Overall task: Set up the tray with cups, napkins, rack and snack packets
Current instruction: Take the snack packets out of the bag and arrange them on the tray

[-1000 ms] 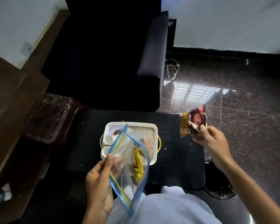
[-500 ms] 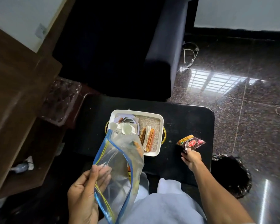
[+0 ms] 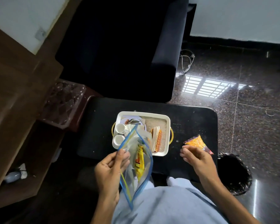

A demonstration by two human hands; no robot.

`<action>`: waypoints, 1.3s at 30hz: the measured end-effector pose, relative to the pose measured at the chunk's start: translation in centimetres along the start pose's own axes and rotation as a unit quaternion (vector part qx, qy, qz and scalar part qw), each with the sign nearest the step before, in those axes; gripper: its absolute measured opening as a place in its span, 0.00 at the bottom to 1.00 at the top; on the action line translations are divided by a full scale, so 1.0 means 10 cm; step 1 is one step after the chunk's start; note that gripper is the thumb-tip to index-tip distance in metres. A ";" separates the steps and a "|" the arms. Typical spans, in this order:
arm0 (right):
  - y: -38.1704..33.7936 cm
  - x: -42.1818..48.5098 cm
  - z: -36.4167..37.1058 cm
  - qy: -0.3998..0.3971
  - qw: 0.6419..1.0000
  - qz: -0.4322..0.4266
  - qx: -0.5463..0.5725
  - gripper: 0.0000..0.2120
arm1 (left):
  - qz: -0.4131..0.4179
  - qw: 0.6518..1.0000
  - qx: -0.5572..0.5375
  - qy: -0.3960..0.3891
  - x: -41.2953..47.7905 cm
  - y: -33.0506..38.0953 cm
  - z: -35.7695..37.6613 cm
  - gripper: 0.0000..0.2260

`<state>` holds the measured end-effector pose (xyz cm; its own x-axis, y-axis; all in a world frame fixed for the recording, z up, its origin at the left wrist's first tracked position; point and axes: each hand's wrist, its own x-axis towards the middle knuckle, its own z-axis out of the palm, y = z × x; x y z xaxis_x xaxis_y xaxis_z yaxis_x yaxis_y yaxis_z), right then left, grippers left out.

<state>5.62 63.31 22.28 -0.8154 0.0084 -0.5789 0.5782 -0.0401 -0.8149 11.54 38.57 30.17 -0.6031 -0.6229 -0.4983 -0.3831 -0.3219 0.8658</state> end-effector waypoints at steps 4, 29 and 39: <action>-0.87 -0.61 0.62 -0.202 0.912 -0.308 -0.178 0.05 | 0.028 0.997 0.033 -0.059 0.16 0.05 -0.09 0.12; -0.83 -0.57 2.29 -0.231 0.501 -0.411 -0.726 0.11 | 0.122 0.965 0.139 -0.188 0.84 0.57 -0.85 0.12; -1.39 -1.03 1.71 -0.193 0.687 -0.551 -0.433 0.13 | 0.079 0.948 0.133 -0.277 0.92 0.61 -0.77 0.09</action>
<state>5.47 46.72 40.00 -0.6227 -0.7155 0.3166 -0.7315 0.3888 -0.5602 9.01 25.37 31.24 -0.9145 -0.1552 -0.3736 -0.3754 -0.0187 0.9267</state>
